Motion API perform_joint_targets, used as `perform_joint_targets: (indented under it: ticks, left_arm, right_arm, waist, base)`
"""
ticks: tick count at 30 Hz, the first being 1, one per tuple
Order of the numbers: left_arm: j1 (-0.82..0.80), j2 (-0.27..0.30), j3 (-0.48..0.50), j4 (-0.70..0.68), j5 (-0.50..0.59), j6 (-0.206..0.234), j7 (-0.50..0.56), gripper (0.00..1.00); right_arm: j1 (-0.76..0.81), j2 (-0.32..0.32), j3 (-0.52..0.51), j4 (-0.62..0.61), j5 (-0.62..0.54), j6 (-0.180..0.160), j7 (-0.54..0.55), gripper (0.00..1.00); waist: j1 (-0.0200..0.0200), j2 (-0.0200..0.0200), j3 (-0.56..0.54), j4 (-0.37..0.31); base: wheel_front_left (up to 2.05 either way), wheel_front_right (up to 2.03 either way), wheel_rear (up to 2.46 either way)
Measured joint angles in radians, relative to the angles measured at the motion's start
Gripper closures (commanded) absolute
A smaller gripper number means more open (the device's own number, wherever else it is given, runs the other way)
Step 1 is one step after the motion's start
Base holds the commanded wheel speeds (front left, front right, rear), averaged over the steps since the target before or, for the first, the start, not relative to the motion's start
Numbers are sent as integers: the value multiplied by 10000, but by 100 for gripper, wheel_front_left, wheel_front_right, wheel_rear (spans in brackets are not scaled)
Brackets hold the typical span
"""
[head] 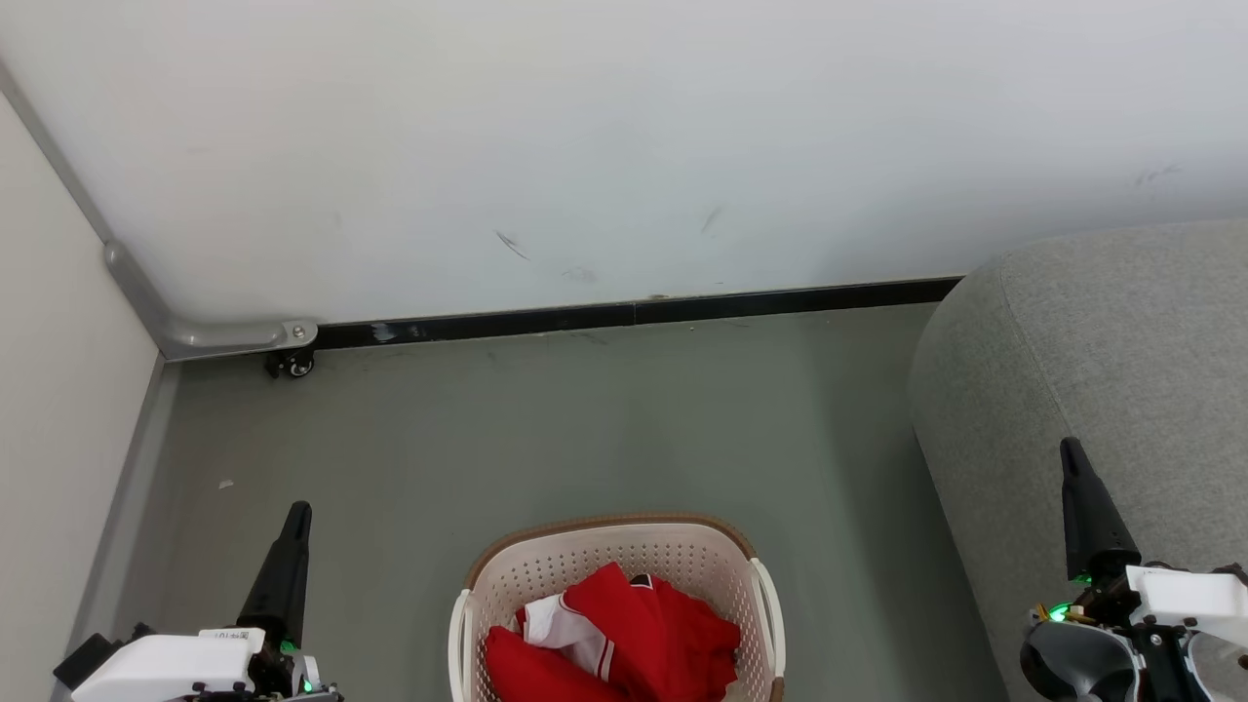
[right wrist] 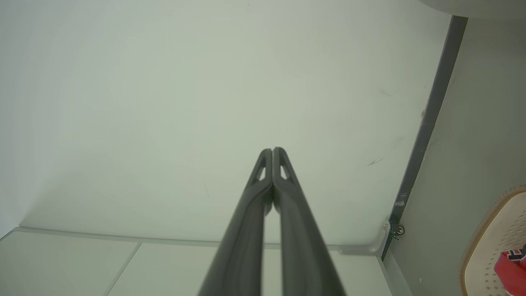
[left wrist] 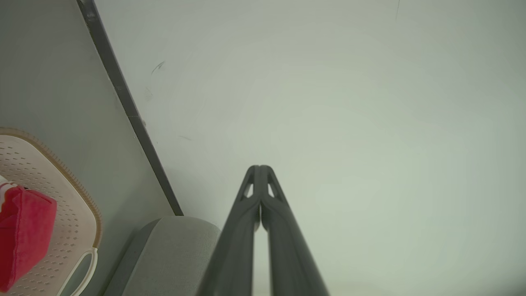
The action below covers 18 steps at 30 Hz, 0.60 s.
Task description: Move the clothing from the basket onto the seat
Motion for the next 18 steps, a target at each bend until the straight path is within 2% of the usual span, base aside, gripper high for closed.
perform_joint_targets:
  ticks: [18]
  left_arm:
    - [0,-17,2,-2,8,0,0,100]
  right_arm:
    - [0,4,0,0,0,0,0,100]
  waist:
    - [0,0,0,0]
  base:
    - [0,0,0]
